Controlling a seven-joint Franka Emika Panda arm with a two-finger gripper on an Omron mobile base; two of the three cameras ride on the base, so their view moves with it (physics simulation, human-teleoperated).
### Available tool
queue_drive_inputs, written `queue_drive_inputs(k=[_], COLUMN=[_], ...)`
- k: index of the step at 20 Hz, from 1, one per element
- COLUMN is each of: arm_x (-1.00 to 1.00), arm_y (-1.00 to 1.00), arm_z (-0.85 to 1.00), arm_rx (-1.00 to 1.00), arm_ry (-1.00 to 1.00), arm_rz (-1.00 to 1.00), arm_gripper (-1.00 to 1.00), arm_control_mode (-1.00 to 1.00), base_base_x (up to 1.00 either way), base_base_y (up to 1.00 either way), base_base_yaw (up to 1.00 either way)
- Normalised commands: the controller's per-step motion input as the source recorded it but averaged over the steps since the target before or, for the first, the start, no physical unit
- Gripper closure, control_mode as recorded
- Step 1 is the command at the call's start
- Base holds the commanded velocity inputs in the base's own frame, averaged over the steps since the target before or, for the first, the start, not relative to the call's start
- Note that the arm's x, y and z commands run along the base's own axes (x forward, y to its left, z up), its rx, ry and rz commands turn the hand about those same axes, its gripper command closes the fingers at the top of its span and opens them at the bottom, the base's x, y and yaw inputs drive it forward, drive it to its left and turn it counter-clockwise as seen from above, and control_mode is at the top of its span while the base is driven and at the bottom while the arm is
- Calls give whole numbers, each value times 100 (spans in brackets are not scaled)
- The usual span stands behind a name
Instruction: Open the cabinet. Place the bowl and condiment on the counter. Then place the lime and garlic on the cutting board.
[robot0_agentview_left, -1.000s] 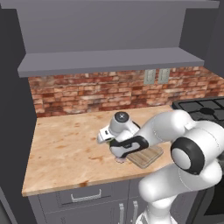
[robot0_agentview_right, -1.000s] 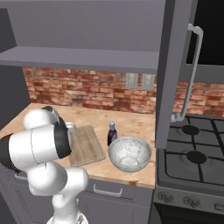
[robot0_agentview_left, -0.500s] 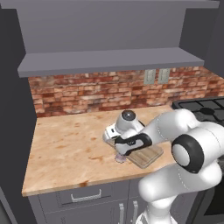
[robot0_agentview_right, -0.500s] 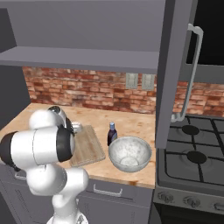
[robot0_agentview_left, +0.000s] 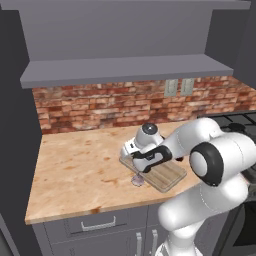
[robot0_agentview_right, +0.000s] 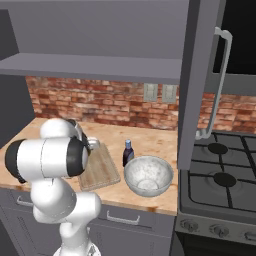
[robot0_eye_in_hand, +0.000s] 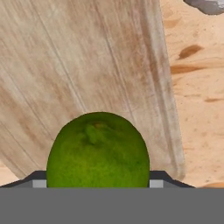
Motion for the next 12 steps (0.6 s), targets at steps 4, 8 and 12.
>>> queue_drive_inputs(k=[4, 8, 12], arm_x=[1, 0, 6], arm_y=[-13, -8, 0], arm_z=[-8, -14, -18], arm_rx=[0, 0, 0], arm_ry=[0, 0, 0], arm_rz=[0, 0, 0], arm_gripper=[100, 100, -100], arm_control_mode=[-100, -100, -100], base_base_x=[0, 0, 0], base_base_y=[0, 0, 0], base_base_yaw=[0, 0, 0])
